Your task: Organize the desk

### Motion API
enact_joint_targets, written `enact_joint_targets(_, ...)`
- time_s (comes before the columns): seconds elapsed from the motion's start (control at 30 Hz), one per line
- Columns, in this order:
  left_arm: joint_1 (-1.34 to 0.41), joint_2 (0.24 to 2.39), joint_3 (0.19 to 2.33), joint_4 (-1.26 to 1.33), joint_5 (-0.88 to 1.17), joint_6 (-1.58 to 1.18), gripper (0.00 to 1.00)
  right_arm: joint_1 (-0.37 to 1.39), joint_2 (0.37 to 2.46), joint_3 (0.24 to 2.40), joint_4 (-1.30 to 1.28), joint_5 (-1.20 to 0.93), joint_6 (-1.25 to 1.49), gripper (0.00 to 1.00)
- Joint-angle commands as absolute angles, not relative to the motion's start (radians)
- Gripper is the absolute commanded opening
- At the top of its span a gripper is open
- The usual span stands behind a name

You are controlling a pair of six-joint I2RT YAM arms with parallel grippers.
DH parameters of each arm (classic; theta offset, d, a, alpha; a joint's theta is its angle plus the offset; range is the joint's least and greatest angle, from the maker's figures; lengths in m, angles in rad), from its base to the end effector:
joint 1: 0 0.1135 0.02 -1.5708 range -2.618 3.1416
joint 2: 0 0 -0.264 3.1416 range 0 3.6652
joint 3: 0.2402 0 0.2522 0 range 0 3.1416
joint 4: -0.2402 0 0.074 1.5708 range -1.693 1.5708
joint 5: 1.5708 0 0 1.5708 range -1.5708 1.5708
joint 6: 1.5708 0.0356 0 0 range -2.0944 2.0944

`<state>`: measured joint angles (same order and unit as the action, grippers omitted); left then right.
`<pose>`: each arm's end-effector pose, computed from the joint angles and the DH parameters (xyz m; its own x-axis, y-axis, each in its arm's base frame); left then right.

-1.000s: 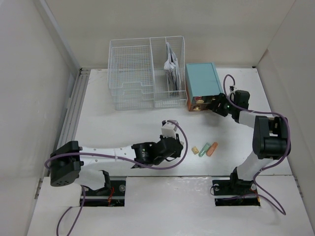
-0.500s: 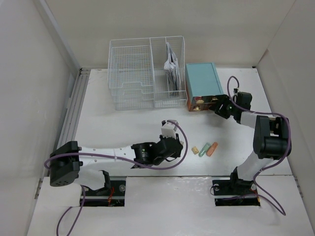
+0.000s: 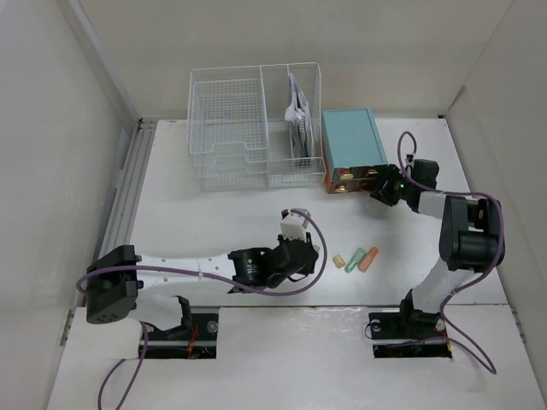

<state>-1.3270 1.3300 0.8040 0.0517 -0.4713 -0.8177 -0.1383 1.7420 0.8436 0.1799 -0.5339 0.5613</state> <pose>0.0864 -0.2805 0.2505 -0.6351 -0.1398 -0.7597 0.4442 0.7385 -0.5072 0.3425 -0.0294 0.1505 -0.6907 0.5588 -0.4590 0.1263 0.7182 0.6843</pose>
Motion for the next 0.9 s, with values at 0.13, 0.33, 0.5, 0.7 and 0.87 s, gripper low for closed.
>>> enact_joint_targets(0.13, -1.331, 1.312, 0.859, 0.072, -0.495, -0.825, 0.00, -0.124, 1.790, 0.882, 0.216, -0.506, 0.571, 0.43)
enact_joint_targets(0.33, -1.331, 1.312, 0.859, 0.072, -0.495, -0.834, 0.00, -0.124, 1.790, 0.861, 0.235, -0.526, 0.571, 0.31)
enact_joint_targets(0.5, -1.331, 1.312, 0.859, 0.072, -0.495, -0.834, 0.00, -0.133, 1.750, 0.830, 0.235, -0.526, 0.562, 0.31)
enact_joint_targets(0.7, -1.341, 1.301, 0.859, 0.072, -0.495, -0.834, 0.00, -0.152, 1.762, 0.848, 0.192, -0.558, 0.561, 0.60)
enact_joint_targets(0.87, -1.341, 1.282, 0.859, 0.063, -0.505, -0.834, 0.00, -0.152, 1.798, 0.870, 0.183, -0.574, 0.561, 0.60)
